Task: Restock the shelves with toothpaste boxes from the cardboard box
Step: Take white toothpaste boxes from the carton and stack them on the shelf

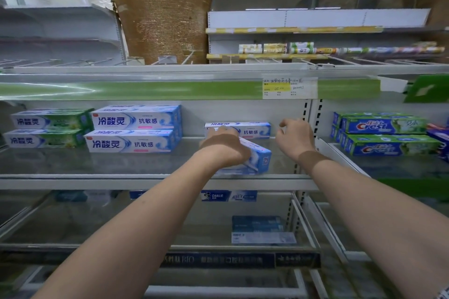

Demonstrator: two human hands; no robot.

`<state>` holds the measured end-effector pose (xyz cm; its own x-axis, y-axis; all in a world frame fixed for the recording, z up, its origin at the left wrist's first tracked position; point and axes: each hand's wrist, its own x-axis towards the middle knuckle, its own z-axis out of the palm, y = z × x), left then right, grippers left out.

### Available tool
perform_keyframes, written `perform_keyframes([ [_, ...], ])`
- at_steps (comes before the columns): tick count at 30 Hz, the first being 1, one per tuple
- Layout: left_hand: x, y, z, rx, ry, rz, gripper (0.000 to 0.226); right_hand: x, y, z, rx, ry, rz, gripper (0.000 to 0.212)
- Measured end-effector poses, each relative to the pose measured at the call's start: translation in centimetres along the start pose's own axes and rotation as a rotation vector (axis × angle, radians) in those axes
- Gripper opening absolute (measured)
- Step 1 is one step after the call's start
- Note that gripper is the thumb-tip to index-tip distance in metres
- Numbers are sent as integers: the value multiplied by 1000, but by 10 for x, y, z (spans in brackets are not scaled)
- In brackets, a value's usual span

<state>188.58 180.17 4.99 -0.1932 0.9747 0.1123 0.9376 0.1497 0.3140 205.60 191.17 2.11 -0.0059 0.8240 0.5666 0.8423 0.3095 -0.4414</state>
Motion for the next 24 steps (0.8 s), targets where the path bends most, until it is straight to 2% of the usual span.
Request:
perform_keyframes([
  [2,5,-8,4,64,62,27,51,-1,-1,-1,-6,3,0,28],
  [8,21,-11,17,89,233,87,46,1,5,-3,12,-19,34,27],
  [15,45,-6,31,69,257,3,51,3,18,-5,4,-8,49,28],
  [19,56,-10,38,53,290,25,45,7,17,-4,1,6,24,26],
  [24,60,-6,43,168,345,18,44,9,16,-4,-2,7,40,26],
])
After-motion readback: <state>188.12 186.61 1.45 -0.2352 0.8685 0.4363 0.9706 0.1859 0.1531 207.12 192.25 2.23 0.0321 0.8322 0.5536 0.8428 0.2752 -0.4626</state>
